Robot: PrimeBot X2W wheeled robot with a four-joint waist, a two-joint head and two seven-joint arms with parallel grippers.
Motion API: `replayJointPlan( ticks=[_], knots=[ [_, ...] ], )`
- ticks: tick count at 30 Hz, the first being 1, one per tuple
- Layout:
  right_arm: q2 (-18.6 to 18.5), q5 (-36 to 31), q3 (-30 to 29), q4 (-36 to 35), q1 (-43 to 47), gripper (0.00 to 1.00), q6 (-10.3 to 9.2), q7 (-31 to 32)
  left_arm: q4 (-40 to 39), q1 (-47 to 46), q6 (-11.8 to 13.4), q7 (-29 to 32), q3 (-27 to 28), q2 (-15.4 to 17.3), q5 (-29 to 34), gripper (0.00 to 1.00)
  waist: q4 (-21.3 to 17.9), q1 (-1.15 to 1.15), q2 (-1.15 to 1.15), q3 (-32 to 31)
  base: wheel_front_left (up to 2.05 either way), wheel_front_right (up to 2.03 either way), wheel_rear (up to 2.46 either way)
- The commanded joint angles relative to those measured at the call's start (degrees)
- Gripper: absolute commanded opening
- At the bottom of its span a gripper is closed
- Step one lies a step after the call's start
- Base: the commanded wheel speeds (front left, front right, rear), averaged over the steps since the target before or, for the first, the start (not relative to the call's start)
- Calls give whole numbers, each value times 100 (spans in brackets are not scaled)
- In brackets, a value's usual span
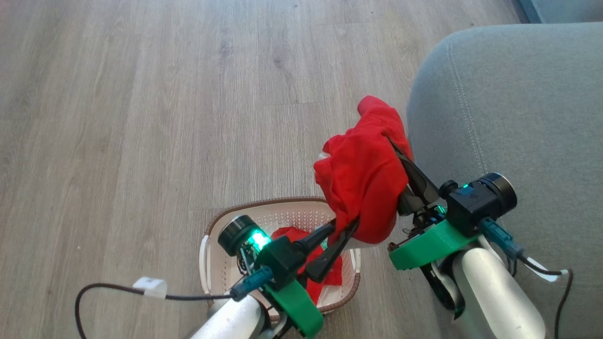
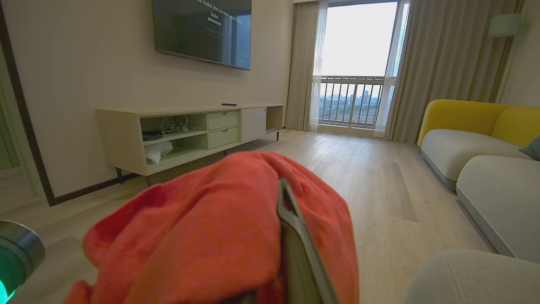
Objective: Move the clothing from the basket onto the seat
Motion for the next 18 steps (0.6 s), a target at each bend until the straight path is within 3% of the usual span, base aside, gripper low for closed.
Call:
replayJointPlan(
  ticks=[1, 18],
  knots=[
    [110, -4, 100, -193, -93, 0, -1, -37, -186, -85, -6, -29, 264, -70, 44, 98, 2, 0, 0, 15, 0, 0, 0],
    [-43, -192, -681, -277, -77, 0, -1, -37, -368, 146, -7, -29, 591, -77, 296, 100, -42, 0, 0, 16, 0, 0, 0]
  ],
)
